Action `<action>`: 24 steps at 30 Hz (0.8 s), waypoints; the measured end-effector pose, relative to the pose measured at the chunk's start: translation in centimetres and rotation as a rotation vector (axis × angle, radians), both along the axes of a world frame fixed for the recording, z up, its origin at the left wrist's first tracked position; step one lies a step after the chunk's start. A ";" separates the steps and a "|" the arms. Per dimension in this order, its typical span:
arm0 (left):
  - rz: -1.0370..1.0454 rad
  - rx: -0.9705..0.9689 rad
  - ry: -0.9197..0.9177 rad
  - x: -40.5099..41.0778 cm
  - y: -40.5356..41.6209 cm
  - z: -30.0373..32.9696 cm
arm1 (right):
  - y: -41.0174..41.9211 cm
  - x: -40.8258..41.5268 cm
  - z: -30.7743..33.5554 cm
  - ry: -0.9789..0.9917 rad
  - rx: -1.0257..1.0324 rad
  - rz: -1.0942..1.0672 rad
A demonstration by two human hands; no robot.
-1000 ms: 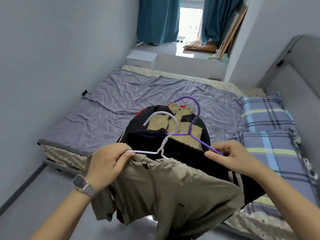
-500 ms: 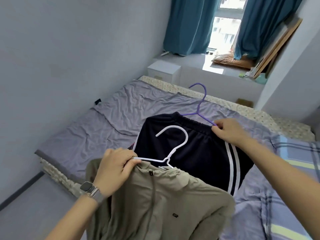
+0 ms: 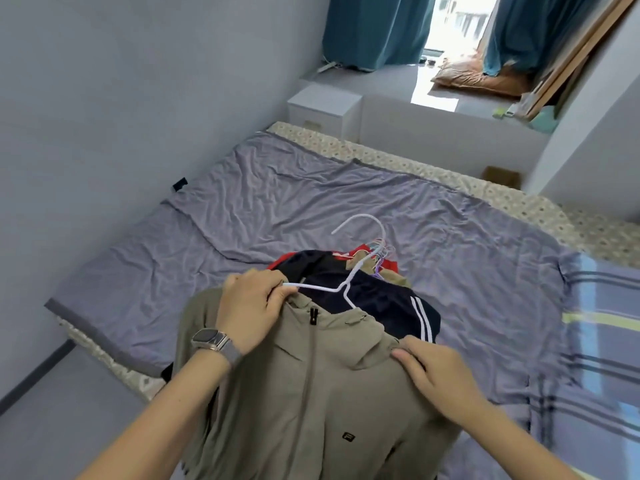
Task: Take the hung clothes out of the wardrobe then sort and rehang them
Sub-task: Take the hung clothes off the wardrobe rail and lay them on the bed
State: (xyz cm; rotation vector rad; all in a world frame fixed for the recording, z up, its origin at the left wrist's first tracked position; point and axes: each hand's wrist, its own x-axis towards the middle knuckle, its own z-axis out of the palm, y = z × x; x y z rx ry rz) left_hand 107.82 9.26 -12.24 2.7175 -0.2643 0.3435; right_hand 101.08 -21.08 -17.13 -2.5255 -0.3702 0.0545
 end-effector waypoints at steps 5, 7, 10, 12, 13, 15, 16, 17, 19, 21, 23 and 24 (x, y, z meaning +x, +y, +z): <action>0.030 -0.156 -0.087 3.3 -2.0 1.0 | -3.2 9.2 -1.0 -0.134 -0.025 -0.086; 0.014 -0.165 -0.065 3.5 -1.8 0.5 | -4.5 13.8 -2.1 -0.133 -0.093 -0.155; 0.017 -0.191 0.102 2.4 -0.3 -2.4 | -6.0 18.3 -5.2 0.014 -0.467 -0.264; 0.079 -0.215 0.203 1.0 1.1 -4.6 | -5.1 18.6 -7.4 0.315 -0.839 -0.337; 0.106 -0.224 0.228 0.2 1.8 -5.4 | -3.9 18.0 -8.5 0.469 -0.918 -0.316; 0.137 -0.220 0.258 -1.4 3.2 -6.8 | 0.1 16.0 -11.1 0.643 -0.909 -0.124; 0.156 -0.211 0.284 -2.2 3.9 -7.3 | 2.5 14.8 -12.0 0.660 -0.855 0.000; 0.184 -0.204 0.321 -3.0 4.7 -7.6 | 4.8 13.4 -12.6 0.656 -0.781 0.116; 0.243 -0.196 0.378 -4.5 6.4 -8.1 | 9.5 10.9 -12.3 0.668 -0.599 0.276; 0.315 -0.184 0.396 -6.2 8.4 -8.2 | 13.5 9.3 -11.0 0.689 -0.467 0.345; 0.388 -0.194 0.387 -8.2 10.6 -7.8 | 17.3 8.3 -9.0 0.649 -0.362 0.349; 0.422 -0.206 0.369 -9.5 11.7 -7.4 | 19.2 7.8 -7.8 0.608 -0.324 0.349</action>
